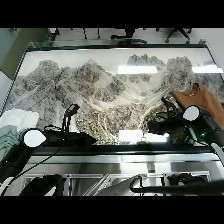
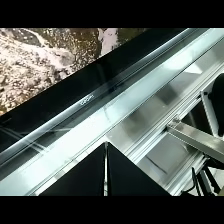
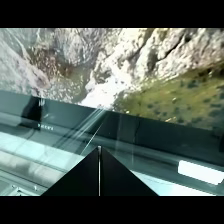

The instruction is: Fold the shirts.

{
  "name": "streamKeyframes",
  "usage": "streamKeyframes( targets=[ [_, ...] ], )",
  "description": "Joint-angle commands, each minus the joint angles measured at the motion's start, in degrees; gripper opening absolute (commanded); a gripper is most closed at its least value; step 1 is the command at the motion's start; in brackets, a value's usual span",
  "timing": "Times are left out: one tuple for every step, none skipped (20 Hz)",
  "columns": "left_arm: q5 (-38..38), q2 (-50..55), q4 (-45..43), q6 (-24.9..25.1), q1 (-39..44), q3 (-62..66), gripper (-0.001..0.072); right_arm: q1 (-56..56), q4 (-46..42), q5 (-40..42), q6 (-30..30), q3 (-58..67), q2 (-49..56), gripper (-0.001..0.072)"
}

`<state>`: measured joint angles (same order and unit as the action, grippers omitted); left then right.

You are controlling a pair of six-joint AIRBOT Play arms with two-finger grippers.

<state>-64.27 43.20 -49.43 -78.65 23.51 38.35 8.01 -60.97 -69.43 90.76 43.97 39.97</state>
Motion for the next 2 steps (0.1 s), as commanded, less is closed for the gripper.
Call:
streamKeyframes(
  targets=[
    [0.6,-0.2,-0.1,-0.1,0.1,-0.5,0.0015,0.3,0.1,0.2,0.0,-0.4,0.3,0.0020],
    [0.6,-0.2,-0.1,-0.1,0.1,-0.5,0.0015,0.3,0.1,0.2,0.0,-0.4,0.3,0.0020]
  ],
)
